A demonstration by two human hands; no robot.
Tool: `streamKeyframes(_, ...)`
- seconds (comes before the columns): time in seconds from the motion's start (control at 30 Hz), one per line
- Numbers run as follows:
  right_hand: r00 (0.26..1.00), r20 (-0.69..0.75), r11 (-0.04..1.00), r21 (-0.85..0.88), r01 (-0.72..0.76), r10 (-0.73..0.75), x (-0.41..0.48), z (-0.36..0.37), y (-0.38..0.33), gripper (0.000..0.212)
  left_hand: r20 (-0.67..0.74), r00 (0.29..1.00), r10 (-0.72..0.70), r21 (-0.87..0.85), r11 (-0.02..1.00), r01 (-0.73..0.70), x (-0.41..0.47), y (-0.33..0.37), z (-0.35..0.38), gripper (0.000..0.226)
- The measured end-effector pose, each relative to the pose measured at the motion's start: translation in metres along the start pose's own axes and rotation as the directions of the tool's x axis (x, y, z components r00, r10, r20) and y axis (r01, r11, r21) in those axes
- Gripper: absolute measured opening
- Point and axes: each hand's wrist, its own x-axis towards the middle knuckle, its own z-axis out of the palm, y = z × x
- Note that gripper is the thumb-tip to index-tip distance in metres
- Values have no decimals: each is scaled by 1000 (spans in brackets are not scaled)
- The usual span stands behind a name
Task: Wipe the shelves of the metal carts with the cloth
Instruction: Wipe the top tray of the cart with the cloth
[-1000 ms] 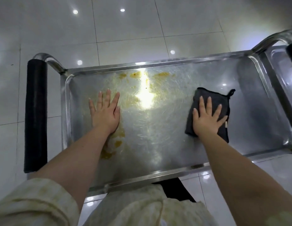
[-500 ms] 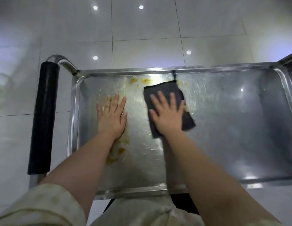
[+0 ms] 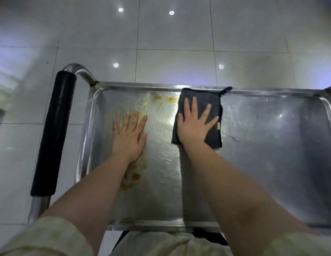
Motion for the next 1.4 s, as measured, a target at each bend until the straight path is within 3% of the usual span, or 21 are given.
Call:
streamKeyframes(0.1, 921, 74, 919, -75, 387, -382, -18, 13, -52, 57, -27, 1000, -8, -28, 1000, 8, -2, 1, -2, 63)
streamKeyframes(0.2, 869, 75, 865, -81, 494, -489, -7, 9, -42, 56, -32, 999, -2, -25, 1000, 1, -2, 2, -1, 62)
streamKeyframes(0.27, 919, 31, 916, -77, 394, -393, 11, 2, -12, 56, -22, 1000, -3, -22, 1000, 2, -1, 2, 0, 61)
streamKeyframes(0.33, 981, -14, 980, -46, 192, -193, 29, -9, 30, 57, -8, 1000, -5, -2, 1000, 5, 0, 2, 0, 62)
streamKeyframes(0.4, 998, -55, 1000, 11, -19, 20, 38, -21, 80, 57, -1, 1000, -3, 12, 1000, 3, 0, 2, 0, 63)
streamKeyframes(0.53, 939, -37, 934, 123, -336, 343, 40, -39, 143, 57, 0, 1000, -3, 19, 1000, 3, 0, 3, 1, 63)
streamKeyframes(0.67, 897, -49, 889, 165, -426, 439, 46, -32, 99, 56, 0, 1000, -9, 44, 999, 9, 1, 2, 2, 62)
streamKeyframes(0.77, 952, -59, 950, 111, -292, 300, 46, -17, 23, 58, -7, 1000, 1, 22, 1000, -1, 2, -1, 2, 61)
streamKeyframes(0.87, 995, -32, 995, -29, 90, -91, 33, 1, -56, 59, -54, 999, 1, -57, 998, -4, 0, -3, 3, 62)
streamKeyframes(0.97, 881, 76, 872, -126, 472, -466, 12, 12, -101, 56, -124, 992, 9, -198, 980, -34, -2, -5, -1, 61)
streamKeyframes(1.03, 805, 112, 795, -126, 593, -582, 11, 9, -103, 54, -142, 990, 21, -235, 971, -54, -5, -6, -2, 59)
streamKeyframes(1.1, 798, 66, 798, -36, 601, -599, 16, -1, -88, 54, -154, 988, 11, -283, 958, -55, -6, -5, -6, 59)
streamKeyframes(1.2, 917, -54, 914, 75, 399, -395, 25, -11, -36, 53, -177, 984, -18, -333, 942, -43, 3, 2, -18, 60)
streamKeyframes(1.3, 974, -22, 973, 53, 225, -224, 26, -12, 9, 51, -140, 990, -8, -237, 971, -26, 39, 24, -38, 59)
streamKeyframes(1.4, 974, -3, 974, -21, 226, -226, 23, -5, 19, 53, -27, 997, -69, -110, 992, 65, 78, 57, -41, 66)
